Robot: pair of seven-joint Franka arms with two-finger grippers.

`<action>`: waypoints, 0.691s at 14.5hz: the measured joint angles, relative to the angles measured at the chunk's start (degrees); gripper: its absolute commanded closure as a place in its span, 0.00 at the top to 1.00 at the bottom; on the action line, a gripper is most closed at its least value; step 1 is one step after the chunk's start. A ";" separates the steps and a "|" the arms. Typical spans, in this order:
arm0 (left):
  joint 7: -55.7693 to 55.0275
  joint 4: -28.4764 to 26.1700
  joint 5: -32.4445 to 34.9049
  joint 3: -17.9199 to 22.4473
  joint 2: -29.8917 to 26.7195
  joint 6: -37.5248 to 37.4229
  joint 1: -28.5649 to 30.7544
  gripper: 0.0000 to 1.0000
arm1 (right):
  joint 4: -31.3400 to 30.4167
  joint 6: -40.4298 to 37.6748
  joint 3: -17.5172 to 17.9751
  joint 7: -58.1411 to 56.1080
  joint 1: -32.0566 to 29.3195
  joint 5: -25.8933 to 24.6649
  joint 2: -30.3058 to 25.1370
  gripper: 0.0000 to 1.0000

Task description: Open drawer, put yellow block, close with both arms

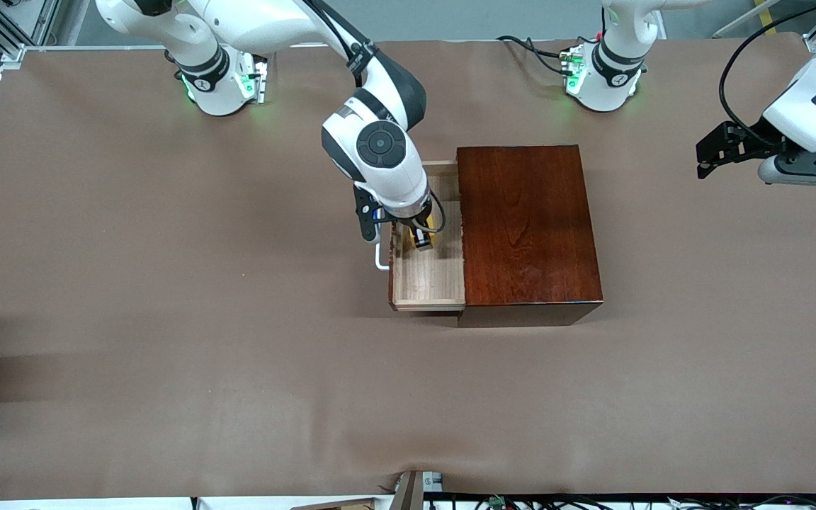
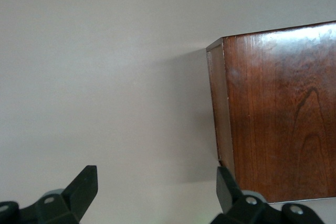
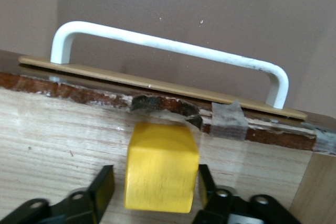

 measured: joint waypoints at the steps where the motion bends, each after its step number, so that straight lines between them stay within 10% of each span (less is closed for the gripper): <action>1: 0.00 -0.14 0.00 -0.01 0.01 -0.25 0.00 1.00 | 0.16 0.00 -0.05 0.03 0.00 0.00 0.00 1.00; 5: -3.05 -0.48 -0.13 -1.71 0.46 -0.52 -0.02 1.00 | 3.45 -2.42 -0.86 0.12 -0.36 0.00 -0.14 1.00; 10: -25.42 0.17 -0.55 -14.10 4.37 -0.18 -0.98 1.00 | 12.89 -11.56 -1.58 0.14 -4.73 0.00 -0.79 1.00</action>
